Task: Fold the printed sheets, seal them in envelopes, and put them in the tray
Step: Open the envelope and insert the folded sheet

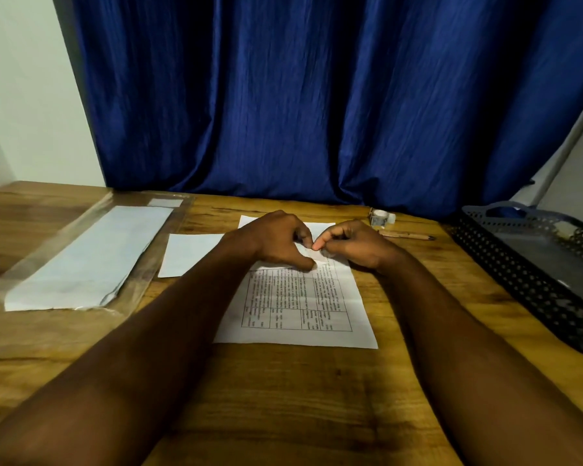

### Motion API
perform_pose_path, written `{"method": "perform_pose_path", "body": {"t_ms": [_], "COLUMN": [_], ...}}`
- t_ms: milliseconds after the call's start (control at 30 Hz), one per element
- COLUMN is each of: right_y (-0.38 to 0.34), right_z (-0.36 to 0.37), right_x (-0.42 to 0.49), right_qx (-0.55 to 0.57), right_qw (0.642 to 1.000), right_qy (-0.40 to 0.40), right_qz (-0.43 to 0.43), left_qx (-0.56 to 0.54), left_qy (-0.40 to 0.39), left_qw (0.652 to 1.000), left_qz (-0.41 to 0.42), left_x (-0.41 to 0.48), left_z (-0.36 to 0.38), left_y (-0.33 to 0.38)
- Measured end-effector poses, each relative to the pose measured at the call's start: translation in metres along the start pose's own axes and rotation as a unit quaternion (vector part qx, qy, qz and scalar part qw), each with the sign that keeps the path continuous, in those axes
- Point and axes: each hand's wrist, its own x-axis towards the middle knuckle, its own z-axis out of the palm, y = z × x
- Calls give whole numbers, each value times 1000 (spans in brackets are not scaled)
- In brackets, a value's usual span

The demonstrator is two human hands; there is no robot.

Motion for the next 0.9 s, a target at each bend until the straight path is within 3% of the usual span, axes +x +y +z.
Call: {"method": "perform_pose_path", "body": {"t_ms": [333,533,733,900], "right_y": [3,-1,5,-1], "right_z": [-1,1,13,13], "right_x": [1,-4,3,11], "right_qx": [34,10,9,108], "right_qw": [999,999,992,967], "right_qy": [-14,-5,78,200], "right_qz": [4,-43,-101,-113], "left_qx": [43,32,57,182], "left_qy": [77,96,117,222], "left_qw": [996,995,991,956], "left_qz": [8,4,-11,-52], "left_x": [-8,-8,-7,-1], "left_z": [5,3,-2,-20], "left_y": [16,15,18,16]}}
